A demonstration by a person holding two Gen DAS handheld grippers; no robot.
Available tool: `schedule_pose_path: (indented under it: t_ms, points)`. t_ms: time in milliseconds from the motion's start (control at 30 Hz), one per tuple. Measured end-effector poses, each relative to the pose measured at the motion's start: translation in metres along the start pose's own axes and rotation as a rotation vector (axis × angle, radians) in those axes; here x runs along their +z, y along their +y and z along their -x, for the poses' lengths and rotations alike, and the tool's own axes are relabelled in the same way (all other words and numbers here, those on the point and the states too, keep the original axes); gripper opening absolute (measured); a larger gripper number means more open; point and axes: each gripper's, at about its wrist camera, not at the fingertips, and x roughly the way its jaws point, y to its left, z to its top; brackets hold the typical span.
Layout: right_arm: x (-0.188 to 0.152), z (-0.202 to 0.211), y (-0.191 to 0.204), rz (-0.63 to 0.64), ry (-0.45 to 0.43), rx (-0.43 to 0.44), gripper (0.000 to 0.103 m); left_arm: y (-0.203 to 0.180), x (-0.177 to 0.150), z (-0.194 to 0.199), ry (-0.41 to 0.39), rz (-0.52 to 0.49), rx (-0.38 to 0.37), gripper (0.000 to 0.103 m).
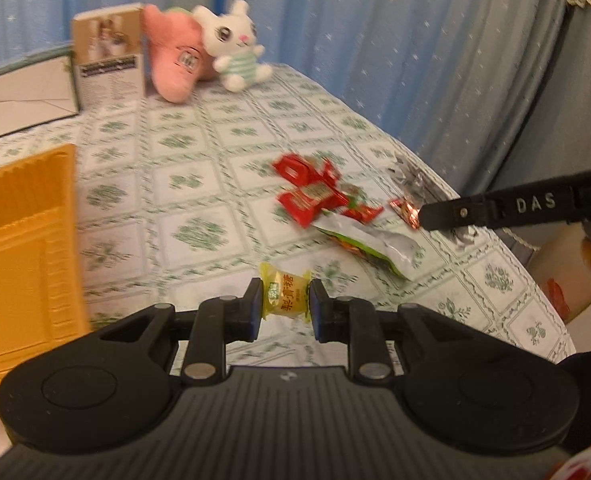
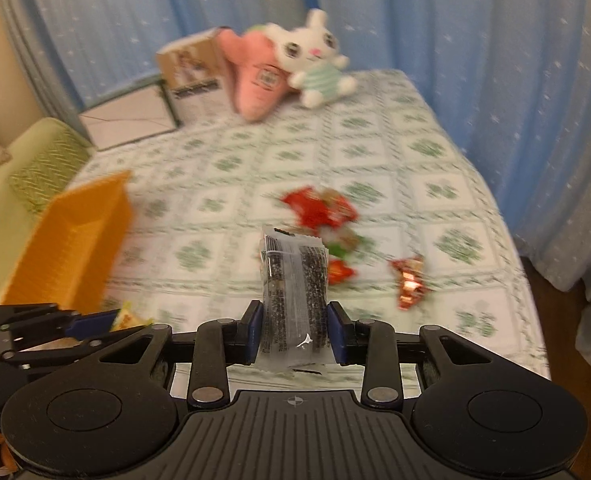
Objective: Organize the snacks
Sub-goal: 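Carry both snacks over the orange tray and open both tools to drop them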
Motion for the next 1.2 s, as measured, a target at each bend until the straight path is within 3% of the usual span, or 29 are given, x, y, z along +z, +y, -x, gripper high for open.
schedule_pose_path:
  t_ms: [333,633,933,1067,1200]
  points:
    - [0.015,-0.021,0.107,0.051,-0.012,0.168,0.034,0.088,0.010,0.065,-0.054,0.097,0.148,0.021]
    - [0.019,-0.064,0.187,0.114,0.029,0.240,0.034,0.171,0.004,0.085,-0.010,0.186,0.263,0.021]
    - [0.017,-0.099,0.217,0.127,0.074,0.228,0.034,0.203,-0.006,0.074,0.023,0.224,0.256,0.024]
    - [0.018,-0.107,0.220,0.123,0.082,0.229,0.034,0.211,-0.009,0.069,0.035,0.253,0.256,0.040]
    - [0.018,-0.110,0.221,0.120,0.085,0.232,0.035,0.215,-0.009,0.076,0.024,0.262,0.279,0.042]
